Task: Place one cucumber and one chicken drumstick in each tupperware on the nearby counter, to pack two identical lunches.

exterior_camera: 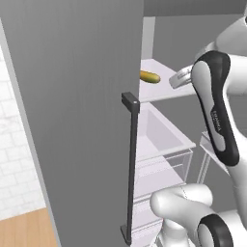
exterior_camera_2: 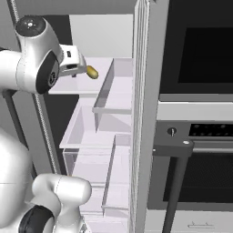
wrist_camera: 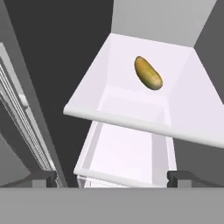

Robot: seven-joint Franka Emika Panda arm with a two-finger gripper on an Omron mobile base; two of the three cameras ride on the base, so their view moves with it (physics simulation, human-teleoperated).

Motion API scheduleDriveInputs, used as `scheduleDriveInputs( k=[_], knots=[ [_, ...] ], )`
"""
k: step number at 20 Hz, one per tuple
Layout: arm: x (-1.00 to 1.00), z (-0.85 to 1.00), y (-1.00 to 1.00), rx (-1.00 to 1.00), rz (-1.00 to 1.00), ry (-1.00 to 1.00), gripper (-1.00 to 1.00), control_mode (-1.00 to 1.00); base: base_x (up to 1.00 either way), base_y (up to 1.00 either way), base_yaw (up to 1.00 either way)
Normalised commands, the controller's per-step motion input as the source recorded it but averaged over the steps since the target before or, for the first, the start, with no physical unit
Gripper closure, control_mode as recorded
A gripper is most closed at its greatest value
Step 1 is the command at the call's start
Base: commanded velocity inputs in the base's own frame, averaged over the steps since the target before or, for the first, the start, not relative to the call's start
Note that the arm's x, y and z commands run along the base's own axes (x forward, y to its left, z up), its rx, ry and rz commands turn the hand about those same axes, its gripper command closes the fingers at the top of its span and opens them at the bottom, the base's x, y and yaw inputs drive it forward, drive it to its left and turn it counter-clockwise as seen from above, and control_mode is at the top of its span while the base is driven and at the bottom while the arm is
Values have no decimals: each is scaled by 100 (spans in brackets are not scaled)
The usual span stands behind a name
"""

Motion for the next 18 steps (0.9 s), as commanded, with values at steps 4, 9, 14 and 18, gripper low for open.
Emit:
scheduleDriveInputs(
  k=[4, 9, 14, 18],
  knots=[
    [69, -18, -9, 0, 5, 0, -100, -100, 0, 0, 0],
    [77, -9, -2, 0, 5, 2, -100, -100, 0, 0, 0],
    [63, -9, -1, 0, 2, 2, -100, -100, 0, 0, 0],
    [47, -27, 0, 0, 0, 0, -100, -100, 0, 0, 0]
  ],
)
